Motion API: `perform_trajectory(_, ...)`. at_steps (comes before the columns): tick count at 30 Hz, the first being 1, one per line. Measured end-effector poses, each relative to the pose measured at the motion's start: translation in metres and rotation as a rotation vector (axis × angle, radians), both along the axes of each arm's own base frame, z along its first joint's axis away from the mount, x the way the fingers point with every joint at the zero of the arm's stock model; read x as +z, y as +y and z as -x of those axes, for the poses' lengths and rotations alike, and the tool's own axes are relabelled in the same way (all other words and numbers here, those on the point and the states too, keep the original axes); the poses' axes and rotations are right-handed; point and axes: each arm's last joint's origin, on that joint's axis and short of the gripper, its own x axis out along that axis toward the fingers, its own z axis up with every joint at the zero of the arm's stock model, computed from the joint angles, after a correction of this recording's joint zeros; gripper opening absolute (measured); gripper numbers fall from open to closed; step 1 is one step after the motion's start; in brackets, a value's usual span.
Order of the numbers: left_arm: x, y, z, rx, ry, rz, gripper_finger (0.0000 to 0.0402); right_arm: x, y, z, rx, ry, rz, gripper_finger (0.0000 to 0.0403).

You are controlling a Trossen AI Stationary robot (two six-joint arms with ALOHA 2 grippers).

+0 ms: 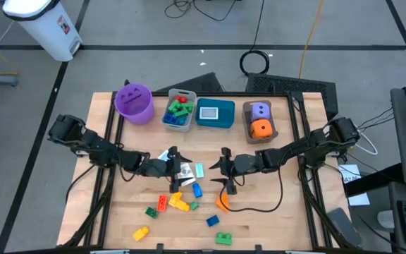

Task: Pick & Place Toys
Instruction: Put the orange game piece into the gray bin

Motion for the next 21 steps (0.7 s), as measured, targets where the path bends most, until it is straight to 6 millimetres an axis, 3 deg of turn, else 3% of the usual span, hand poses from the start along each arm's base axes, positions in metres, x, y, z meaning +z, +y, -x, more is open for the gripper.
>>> perform_trajectory(6, -0.001, -0.004, 0.001, -0.092, 0.025, 0.045, 0.0326, -0.002, -0.003, -0.001, -0.010, 0.010, 0.003, 0.0210)
perform_trajectory(12, 0.000, -0.024, 0.005, -0.164, 0.073, 0.101, 0.0326, -0.006, -0.001, 0.002, -0.033, 0.058, -0.048, 0.0210)
perform_trajectory(16, 0.006, -0.044, 0.007, -0.137, 0.239, 0.183, 0.0326, -0.011, -0.001, 0.005, -0.042, 0.122, -0.056, 0.0210)
perform_trajectory(21, 0.028, -0.066, 0.014, -0.014, 0.489, 0.244, 0.0326, -0.010, 0.002, 0.005, -0.044, 0.105, -0.074, 0.0210)
